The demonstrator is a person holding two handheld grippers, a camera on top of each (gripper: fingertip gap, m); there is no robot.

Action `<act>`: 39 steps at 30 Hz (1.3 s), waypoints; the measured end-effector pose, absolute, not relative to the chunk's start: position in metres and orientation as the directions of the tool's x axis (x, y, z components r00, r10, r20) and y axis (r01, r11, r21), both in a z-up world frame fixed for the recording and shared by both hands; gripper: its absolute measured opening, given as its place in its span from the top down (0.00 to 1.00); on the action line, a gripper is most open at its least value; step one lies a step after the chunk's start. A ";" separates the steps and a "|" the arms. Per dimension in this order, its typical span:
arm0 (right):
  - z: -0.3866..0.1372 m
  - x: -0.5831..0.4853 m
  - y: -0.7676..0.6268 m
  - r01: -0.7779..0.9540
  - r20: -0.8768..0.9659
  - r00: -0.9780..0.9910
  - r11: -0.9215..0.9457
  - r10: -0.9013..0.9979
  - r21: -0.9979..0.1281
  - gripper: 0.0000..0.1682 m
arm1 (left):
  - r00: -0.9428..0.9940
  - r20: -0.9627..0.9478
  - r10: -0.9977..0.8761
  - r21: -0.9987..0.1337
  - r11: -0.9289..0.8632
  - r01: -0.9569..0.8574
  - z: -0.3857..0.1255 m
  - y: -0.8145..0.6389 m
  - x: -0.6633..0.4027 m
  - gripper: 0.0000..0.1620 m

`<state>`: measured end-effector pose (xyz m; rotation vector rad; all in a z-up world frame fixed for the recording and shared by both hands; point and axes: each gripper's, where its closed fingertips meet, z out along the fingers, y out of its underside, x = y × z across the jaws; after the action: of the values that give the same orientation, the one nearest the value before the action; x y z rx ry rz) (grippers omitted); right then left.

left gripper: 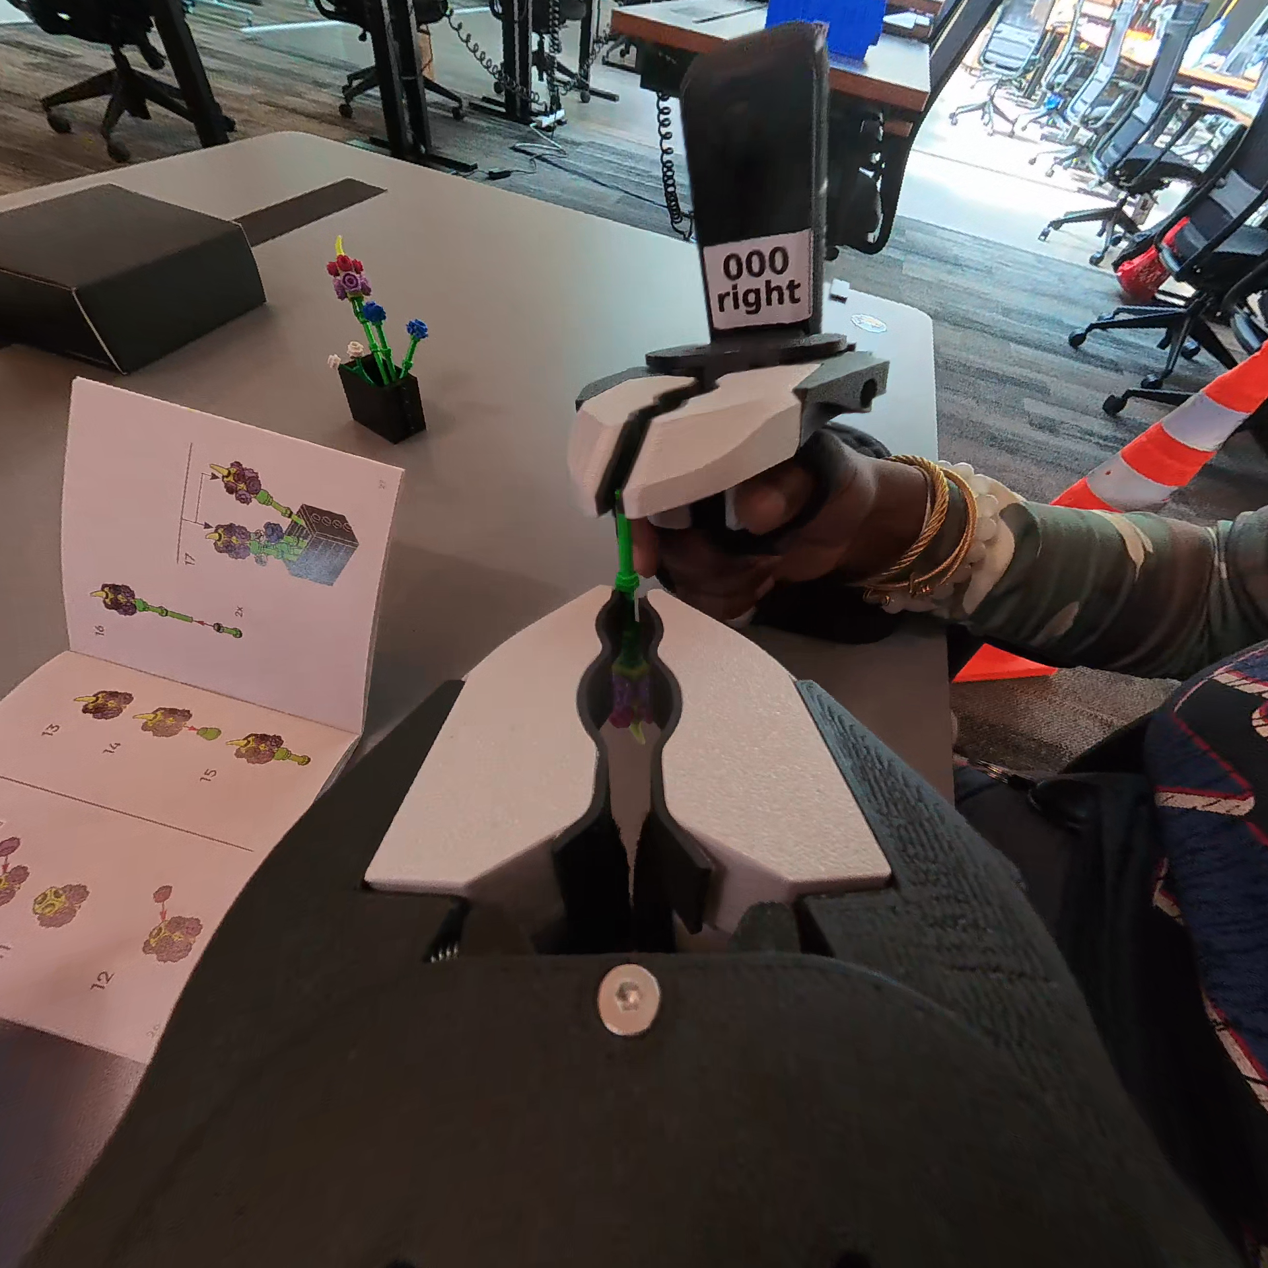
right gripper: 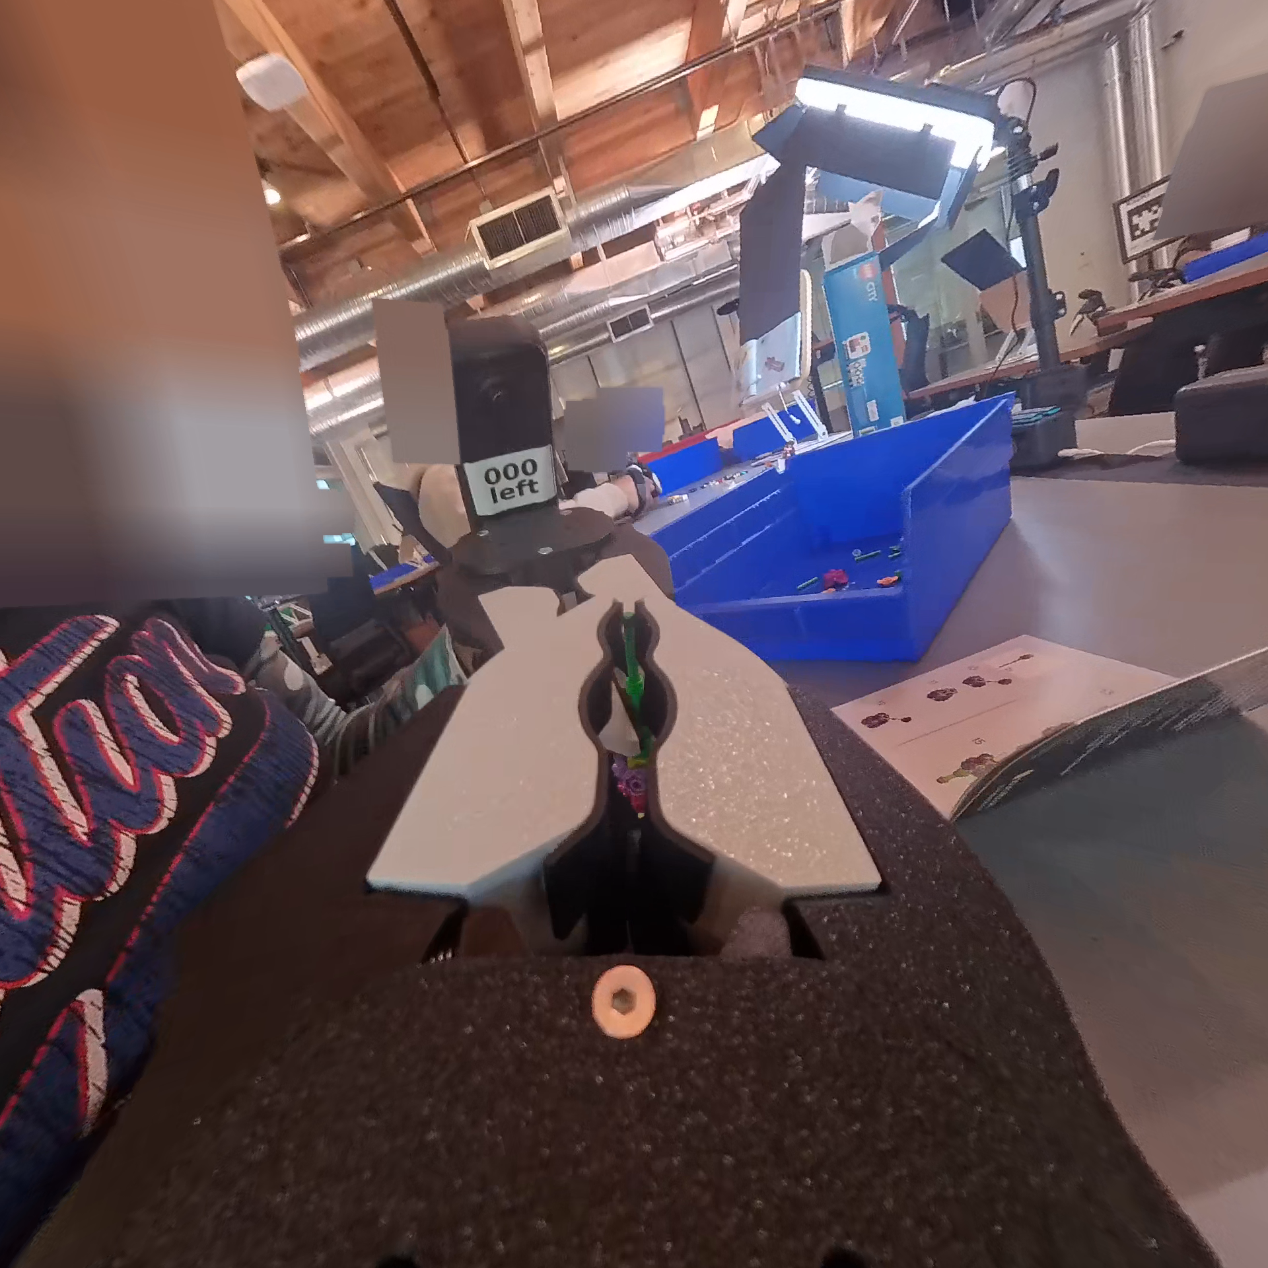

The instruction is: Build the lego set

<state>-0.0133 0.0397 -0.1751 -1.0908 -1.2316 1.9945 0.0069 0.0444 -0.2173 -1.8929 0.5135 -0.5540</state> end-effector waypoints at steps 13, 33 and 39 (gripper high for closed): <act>-0.175 -0.012 0.038 -0.046 -0.308 -0.509 -0.383 0.803 -0.922 0.98 | 0.790 0.113 -0.602 -0.958 -0.277 -0.074 -0.202 0.051 0.010 0.98; -0.307 -0.003 -0.012 0.763 -0.038 -0.534 0.462 0.845 -0.451 0.92 | 0.885 0.154 -0.440 -0.987 -0.033 0.156 -0.188 0.058 -0.078 0.98; -0.298 -0.001 -0.005 0.752 -0.046 -0.506 0.415 0.861 -0.512 0.98 | 0.887 0.177 -0.427 -0.984 -0.054 0.170 -0.191 0.059 -0.080 0.98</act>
<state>-0.0005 -0.0052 -0.2985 -1.4203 -2.4460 0.7091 -0.0800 0.0588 -0.1905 -1.5534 0.2087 -0.4915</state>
